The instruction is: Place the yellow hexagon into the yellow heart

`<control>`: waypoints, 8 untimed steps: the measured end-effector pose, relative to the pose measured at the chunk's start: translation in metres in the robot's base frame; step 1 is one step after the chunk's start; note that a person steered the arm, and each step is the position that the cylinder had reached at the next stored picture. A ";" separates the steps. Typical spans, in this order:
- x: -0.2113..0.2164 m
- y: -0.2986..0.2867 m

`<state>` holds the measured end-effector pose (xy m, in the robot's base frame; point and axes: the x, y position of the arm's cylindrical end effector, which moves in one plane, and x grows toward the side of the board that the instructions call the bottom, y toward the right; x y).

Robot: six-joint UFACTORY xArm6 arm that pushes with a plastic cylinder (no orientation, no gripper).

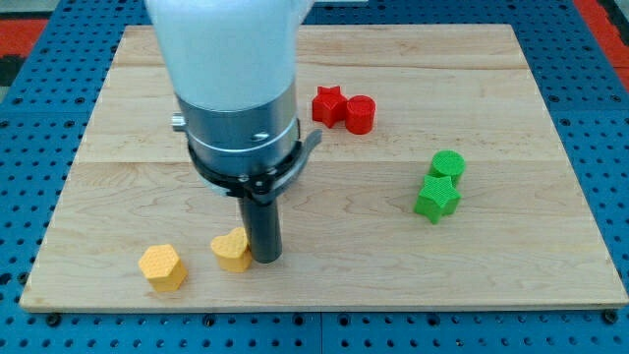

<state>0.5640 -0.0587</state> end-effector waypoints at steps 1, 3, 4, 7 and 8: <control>0.019 0.005; 0.054 -0.053; 0.053 -0.102; -0.002 -0.043; 0.004 -0.097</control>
